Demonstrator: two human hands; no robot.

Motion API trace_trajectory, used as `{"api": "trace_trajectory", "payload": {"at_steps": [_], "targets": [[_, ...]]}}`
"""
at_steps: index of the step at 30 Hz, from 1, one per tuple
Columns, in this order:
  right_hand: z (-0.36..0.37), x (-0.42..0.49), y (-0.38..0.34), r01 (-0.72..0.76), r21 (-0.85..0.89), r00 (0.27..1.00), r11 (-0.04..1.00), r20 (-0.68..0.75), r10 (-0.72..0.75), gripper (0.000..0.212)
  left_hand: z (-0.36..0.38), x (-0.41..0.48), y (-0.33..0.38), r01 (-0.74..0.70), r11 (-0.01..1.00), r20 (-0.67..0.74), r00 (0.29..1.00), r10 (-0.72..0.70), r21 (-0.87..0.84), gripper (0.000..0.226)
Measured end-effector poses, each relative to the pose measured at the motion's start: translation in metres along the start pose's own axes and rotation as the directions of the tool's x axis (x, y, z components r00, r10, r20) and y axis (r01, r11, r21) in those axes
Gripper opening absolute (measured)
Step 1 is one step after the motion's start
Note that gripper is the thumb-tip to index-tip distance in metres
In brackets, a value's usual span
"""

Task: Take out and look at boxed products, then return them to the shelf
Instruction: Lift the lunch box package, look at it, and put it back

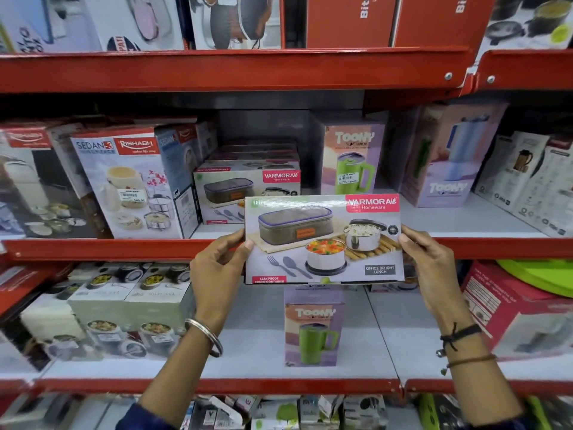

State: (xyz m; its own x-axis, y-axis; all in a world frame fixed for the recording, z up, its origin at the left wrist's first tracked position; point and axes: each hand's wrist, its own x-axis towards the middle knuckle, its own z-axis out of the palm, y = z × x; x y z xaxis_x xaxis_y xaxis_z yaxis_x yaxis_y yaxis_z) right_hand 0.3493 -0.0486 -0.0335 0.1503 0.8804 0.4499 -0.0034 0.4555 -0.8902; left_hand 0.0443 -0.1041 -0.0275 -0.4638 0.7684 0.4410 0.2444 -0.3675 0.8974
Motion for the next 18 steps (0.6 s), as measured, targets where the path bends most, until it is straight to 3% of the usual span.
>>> {"api": "trace_trajectory", "payload": {"at_steps": [4, 7, 12, 18], "targets": [[0.007, -0.002, -0.006, 0.031, -0.021, 0.999, 0.999, -0.003, -0.032, 0.035, -0.003, 0.001, 0.005, -0.035, 0.999, -0.017, 0.999, 0.036, 0.013, 0.026], [0.018, 0.002, -0.014, 0.094, -0.084, 0.996, 0.992, 0.002, -0.094, 0.027, -0.008, 0.008, 0.011, -0.127, 0.99, -0.042, 0.991, 0.13, 0.068, 0.024], [0.052, 0.018, -0.023, 0.158, -0.1, 0.986, 0.982, -0.033, -0.163, 0.03, -0.017, 0.029, 0.018, -0.223, 0.969, -0.107, 0.966, 0.234, 0.108, 0.025], [0.105, 0.034, -0.012, 0.144, -0.138, 0.989, 0.98, -0.021, -0.148, 0.036, -0.03, 0.057, 0.012, -0.167, 0.971, -0.153, 0.969, 0.194, 0.173, 0.029]]}}
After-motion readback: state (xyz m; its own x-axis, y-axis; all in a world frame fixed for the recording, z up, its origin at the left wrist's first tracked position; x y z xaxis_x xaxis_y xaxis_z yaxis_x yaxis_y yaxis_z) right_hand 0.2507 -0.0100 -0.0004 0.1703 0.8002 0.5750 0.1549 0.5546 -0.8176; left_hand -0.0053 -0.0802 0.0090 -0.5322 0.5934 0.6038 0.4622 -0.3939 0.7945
